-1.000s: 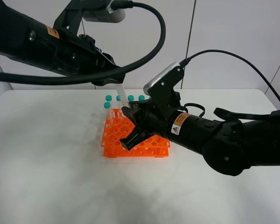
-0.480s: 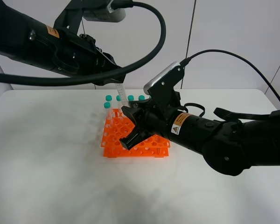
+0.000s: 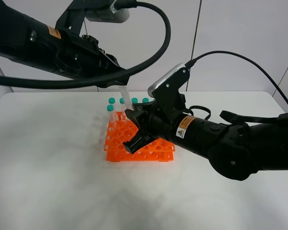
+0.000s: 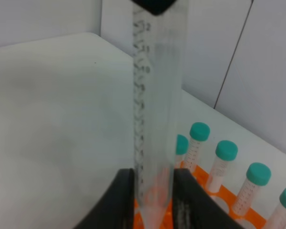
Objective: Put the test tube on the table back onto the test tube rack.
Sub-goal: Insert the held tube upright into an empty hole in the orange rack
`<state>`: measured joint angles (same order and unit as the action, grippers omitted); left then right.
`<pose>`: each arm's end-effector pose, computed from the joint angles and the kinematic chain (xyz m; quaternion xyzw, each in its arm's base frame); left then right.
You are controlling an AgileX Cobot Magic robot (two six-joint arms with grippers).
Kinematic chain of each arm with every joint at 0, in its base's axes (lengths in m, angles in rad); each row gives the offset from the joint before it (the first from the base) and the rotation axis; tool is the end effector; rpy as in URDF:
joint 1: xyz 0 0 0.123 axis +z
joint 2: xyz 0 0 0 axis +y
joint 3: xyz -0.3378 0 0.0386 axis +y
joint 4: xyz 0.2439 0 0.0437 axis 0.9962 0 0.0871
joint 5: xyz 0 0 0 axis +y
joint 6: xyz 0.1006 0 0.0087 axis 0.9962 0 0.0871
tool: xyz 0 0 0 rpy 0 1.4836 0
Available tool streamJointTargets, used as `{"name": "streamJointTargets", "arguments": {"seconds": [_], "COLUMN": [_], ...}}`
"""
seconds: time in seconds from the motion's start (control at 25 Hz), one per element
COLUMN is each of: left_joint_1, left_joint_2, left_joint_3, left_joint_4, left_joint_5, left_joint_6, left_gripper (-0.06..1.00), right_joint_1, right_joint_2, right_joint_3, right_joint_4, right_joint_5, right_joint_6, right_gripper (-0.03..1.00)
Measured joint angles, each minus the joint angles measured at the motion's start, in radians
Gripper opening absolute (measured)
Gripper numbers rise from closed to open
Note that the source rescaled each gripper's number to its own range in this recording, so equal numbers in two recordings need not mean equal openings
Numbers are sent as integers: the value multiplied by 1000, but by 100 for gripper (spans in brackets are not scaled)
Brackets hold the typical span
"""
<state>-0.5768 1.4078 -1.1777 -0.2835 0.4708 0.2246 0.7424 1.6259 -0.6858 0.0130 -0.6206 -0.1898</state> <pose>0.2558 -0.1817 0.3931 0.2670 0.8412 -0.1930 0.4287 0.2470 0.2256 0.2636 -0.3467 0.7035 0.1695 0.5968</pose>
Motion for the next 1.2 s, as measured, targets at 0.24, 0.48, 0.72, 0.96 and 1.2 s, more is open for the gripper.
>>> {"name": "streamJointTargets", "arguments": {"seconds": [0.24,0.48,0.72,0.96,1.2], "left_joint_1": [0,0,0,0,0], "left_joint_2": [0,0,0,0,0], "left_joint_3": [0,0,0,0,0], "left_joint_4": [-5,-8,-8,-8,-8], "left_joint_5": [-13,-15,-15,-15,-15], "left_joint_6": [0,0,0,0,1], "left_gripper": [0,0,0,0,0], "right_joint_1": [0,0,0,0,0], "right_joint_2": [0,0,0,0,0], "right_joint_3": [0,0,0,0,0], "right_joint_4": [-1,-1,4,7,31], "right_joint_5": [-1,-1,-1,-1,-23], "right_joint_6": [0,0,-4,-7,-24], "right_gripper": [29,49,63,64,64]}}
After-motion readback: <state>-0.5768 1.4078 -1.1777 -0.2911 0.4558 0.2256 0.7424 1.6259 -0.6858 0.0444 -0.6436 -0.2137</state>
